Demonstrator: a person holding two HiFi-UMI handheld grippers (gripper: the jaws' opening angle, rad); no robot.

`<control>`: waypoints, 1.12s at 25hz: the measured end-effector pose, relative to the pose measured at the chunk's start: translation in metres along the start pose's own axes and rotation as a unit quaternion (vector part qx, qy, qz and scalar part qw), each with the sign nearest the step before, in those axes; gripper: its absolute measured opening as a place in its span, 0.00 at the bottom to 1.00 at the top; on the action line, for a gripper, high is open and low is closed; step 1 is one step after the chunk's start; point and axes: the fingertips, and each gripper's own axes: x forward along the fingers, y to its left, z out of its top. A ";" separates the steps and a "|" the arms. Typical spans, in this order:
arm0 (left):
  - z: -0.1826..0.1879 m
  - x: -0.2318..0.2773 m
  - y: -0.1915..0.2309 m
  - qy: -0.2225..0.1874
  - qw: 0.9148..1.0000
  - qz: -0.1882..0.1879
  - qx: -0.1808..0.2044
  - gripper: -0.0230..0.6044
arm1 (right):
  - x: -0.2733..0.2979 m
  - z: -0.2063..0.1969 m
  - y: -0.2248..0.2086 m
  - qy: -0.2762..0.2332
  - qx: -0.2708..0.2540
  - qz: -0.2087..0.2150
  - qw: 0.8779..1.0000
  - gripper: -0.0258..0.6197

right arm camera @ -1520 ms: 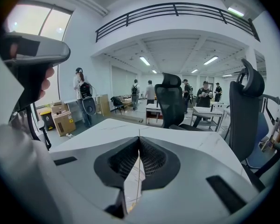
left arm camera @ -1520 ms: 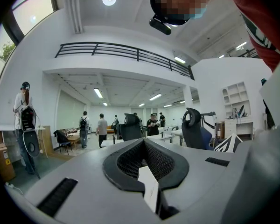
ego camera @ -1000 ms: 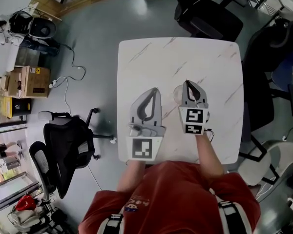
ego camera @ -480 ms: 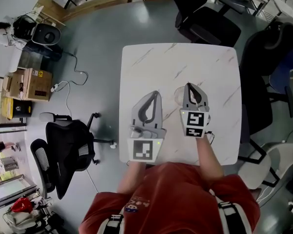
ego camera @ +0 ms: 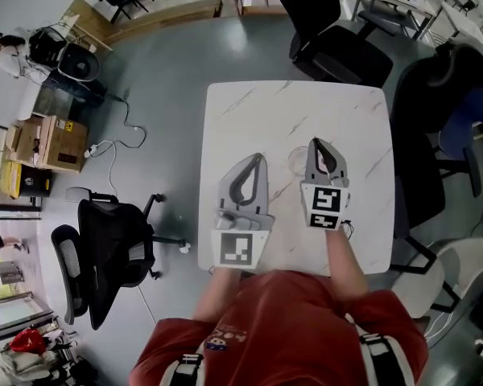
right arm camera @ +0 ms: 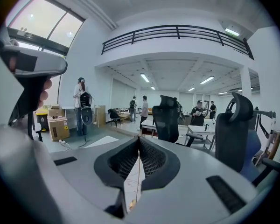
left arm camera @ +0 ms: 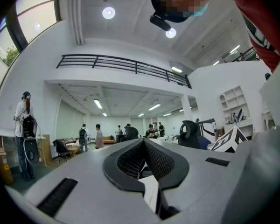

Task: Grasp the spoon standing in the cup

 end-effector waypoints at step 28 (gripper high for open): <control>0.046 -0.037 0.028 -0.065 0.998 0.006 -0.009 0.05 | -0.064 0.087 0.011 -0.096 -0.026 -0.039 0.994 0.07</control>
